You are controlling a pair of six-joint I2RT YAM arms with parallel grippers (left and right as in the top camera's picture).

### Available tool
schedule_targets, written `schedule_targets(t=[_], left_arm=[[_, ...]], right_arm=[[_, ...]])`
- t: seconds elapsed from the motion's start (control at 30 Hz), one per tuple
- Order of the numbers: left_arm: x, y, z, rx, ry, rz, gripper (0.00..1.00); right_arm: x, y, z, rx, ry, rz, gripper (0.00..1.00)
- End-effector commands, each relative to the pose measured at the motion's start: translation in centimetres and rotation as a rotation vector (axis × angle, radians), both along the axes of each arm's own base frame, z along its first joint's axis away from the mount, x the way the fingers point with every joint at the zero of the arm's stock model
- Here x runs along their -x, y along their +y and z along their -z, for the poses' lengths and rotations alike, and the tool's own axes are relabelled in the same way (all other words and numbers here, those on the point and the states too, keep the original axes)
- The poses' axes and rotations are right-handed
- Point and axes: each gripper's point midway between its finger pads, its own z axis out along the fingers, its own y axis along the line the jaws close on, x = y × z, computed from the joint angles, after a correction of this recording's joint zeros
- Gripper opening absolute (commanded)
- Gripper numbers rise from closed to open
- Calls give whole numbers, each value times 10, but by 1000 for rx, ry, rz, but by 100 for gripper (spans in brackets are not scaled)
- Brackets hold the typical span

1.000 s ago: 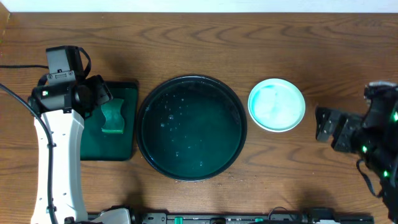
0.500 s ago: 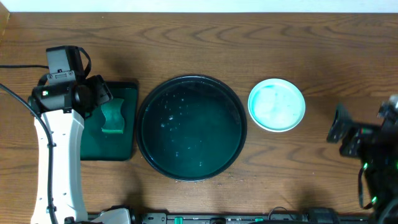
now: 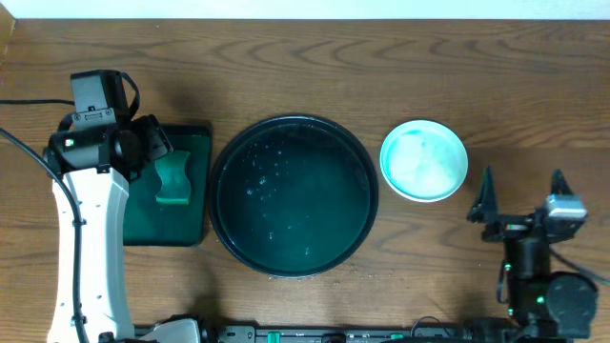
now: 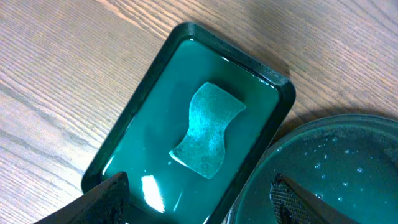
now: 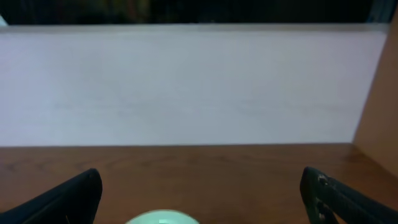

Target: Clean dirty plates on tray and stack at the side

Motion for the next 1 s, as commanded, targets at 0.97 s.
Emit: schedule_targets(t=[0.97], left_arm=[[-1, 1, -3, 7, -11, -16, 73]], right_arm=[[-6, 12, 123, -19, 166, -64, 99]])
